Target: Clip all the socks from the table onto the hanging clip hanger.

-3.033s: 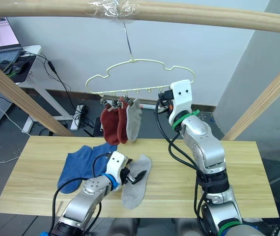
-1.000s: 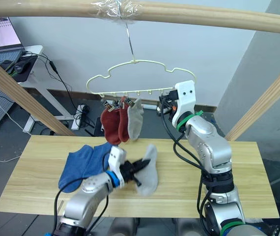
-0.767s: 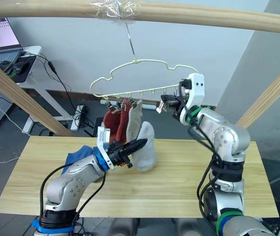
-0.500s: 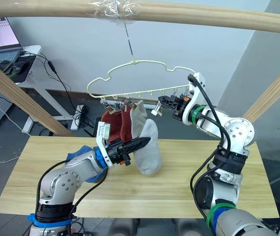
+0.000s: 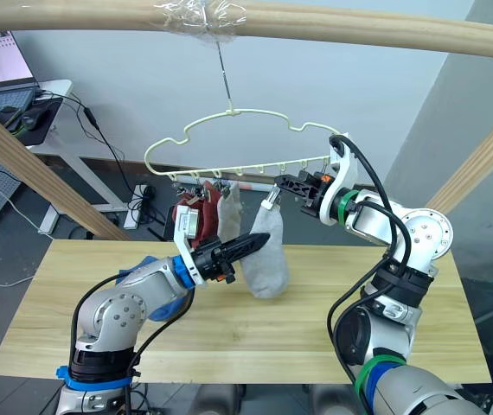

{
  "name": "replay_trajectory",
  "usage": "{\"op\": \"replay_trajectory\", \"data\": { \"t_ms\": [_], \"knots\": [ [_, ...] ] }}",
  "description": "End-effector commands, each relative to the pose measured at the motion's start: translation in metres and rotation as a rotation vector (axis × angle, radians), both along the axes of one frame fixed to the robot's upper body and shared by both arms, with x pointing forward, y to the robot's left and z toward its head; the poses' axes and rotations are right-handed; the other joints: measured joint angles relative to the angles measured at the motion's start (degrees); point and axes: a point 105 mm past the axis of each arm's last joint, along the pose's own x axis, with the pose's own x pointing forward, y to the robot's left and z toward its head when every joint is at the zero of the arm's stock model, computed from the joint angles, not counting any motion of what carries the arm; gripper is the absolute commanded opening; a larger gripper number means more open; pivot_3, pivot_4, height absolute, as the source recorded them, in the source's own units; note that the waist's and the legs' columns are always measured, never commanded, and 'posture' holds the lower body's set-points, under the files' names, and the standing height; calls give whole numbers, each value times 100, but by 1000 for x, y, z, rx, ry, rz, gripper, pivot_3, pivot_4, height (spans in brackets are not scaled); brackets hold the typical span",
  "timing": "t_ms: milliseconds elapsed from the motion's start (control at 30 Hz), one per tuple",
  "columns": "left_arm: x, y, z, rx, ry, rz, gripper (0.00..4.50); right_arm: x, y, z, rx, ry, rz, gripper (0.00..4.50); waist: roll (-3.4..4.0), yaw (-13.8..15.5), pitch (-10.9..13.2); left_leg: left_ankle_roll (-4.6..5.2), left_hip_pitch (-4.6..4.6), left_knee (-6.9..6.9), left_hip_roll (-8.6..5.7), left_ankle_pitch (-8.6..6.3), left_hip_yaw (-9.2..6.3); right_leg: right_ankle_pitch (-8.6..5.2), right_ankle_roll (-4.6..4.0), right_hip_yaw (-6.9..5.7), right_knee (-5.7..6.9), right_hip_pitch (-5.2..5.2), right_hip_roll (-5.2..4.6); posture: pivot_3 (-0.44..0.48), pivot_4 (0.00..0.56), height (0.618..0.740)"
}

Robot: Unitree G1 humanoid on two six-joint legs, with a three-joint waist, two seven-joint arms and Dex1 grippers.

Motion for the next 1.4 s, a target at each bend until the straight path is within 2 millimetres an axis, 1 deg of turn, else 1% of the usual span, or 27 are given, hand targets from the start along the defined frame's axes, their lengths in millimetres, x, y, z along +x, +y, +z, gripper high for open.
{"op": "replay_trajectory", "data": {
  "t_ms": [33, 167, 267, 367, 400, 467, 567, 600, 667, 733, 767, 867, 900, 933, 1033, 1067, 1133, 1200, 1233, 1333, 1400],
  "knots": [
    [0, -4, 6, -3, -41, -16, 37, -2, -4, -6, -17, 20, -15, 0, 0, -6, 0, 0, 0, 0, 0, 0, 0, 0, 0, 0, 0, 0, 0, 40, 244, 740],
    [-2, -8, 6, -3, -44, -40, 37, -3, -3, -4, -20, 7, -6, 0, 0, -8, 0, 0, 0, -3, 0, 0, 0, 0, 0, 0, -2, -1, 0, 40, 244, 740],
    [-5, -12, 5, -2, -44, -52, 0, -5, -3, -4, -9, 3, 10, 695, 0, -10, 0, 0, 0, -3, 0, 0, 0, 0, 0, 0, -2, -1, 0, 40, 244, 740],
    [-5, -13, 5, 1, -45, -53, 0, -6, -3, -2, 2, -7, 16, 1768, 0, -28, 0, 0, -1, -3, 0, 0, 1, 0, 0, 1, -2, -2, 0, 38, 245, 740],
    [-5, -13, 5, 2, -45, -54, 0, -6, -4, -1, 3, -9, 16, 2034, 1, -44, 1, 0, -3, -3, 0, 0, 1, 0, 0, 1, -2, -3, 0, 38, 245, 740],
    [-5, -13, 5, 2, -48, -54, 0, -6, -5, 0, 4, -16, 18, 2741, 1, -82, 1, 0, -5, -5, 0, 0, 1, 0, 0, 2, -2, -7, 0, 35, 246, 740],
    [-3, -13, 6, 12, -60, -53, 0, -8, -6, 7, 22, -53, 30, 3742, 2, -121, 2, 0, -5, -8, 1, 0, 2, 0, 0, 3, -2, -9, 0, 33, 246, 740],
    [-1, -13, 6, 25, -71, -44, 0, -11, -7, 14, 22, -99, 46, 4088, 2, -129, 2, 0, -5, -9, 1, 0, 2, 0, 0, 3, -2, -10, 1, 33, 246, 740],
    [2, -11, 4, 47, -91, -27, 0, -18, -6, 25, 29, -159, 80, 4088, 10, -132, 7, 0, -5, -12, 1, 0, 3, 0, 0, 3, -2, -12, 1, 31, 246, 740],
    [4, -9, 4, 67, -121, -14, 555, -24, -9, 33, 3, -238, 82, 4155, 11, -135, 8, 0, -5, -14, 1, 0, 6, 0, 0, 6, -3, -13, 1, 26, 246, 740],
    [4, -9, 3, 67, -123, -13, 729, -28, -10, 33, -23, -266, 84, 4155, 12, -135, 8, 0, -6, -14, 1, 0, 6, 0, 0, 6, -3, -14, 2, 26, 246, 740],
    [4, -7, -2, 84, -128, -14, 1693, -42, -9, 25, -129, -348, 104, 4155, 12, -130, 8, 0, -6, -23, 1, 0, 5, -3, 5, 5, -7, -15, 1, 23, 245, 740],
    [6, -5, -4, 98, -131, 8, 2012, -46, -8, 21, -150, -366, 108, 4155, 12, -133, 8, 0, -6, -24, 1, 0, 5, -18, 30, 5, -11, -15, 1, 22, 244, 740],
    [10, -1, -8, 121, -135, 43, 2294, -49, -7, 18, -169, -381, 104, 4155, 12, -134, 8, 0, -7, -27, 0, 0, 8, -18, 30, 8, -12, -15, 1, 20, 241, 740],
    [20, 9, -23, 215, -139, 158, 3209, -52, -6, 8, -238, -420, 76, 4155, 12, -140, 8, 0, -5, -33, 1, 0, 14, -18, 30, 16, -15, -18, 0, 19, 240, 740],
    [17, 12, -31, 244, -118, 160, 3520, -51, -6, 0, -285, -439, 35, 4155, 12, -145, 8, 0, -3, -33, 2, 0, 15, -18, 31, 16, -14, -18, 0, 19, 240, 740],
    [11, 17, -42, 301, -106, 171, 3520, -47, -6, -11, -369, -483, -39, 4155, 11, -150, 8, 0, -2, -35, 3, 0, 14, -19, 32, 15, -14, -19, 1, 25, 239, 740],
    [9, 28, -58, 436, -79, 220, 3520, -41, -9, -21, -495, -553, -149, 4155, 11, -149, 8, -1, 0, -41, 4, 0, 16, -20, 33, 18, -16, -20, 1, 34, 237, 740],
    [8, 34, -58, 477, -117, 255, 3520, -38, -11, -25, -543, -590, -195, 4155, 11, -147, 8, -1, -1, -42, 4, 0, 15, -20, 33, 17, -15, -22, 1, 34, 237, 740],
    [2, 45, -48, 515, -215, 302, 3520, -38, -8, -29, -611, -702, -254, 4155, 10, -134, 9, -2, -3, -42, 3, 1, 18, -20, 34, 23, -16, -24, -1, 52, 236, 740],
    [-5, 47, -37, 510, -264, 243, 3520, -40, -7, -30, -566, -709, -292, 4155, 10, -124, 9, -4, -2, -42, 4, 2, 18, -20, 34, 23, -17, -24, -2, 52, 236, 740]
  ]
}}
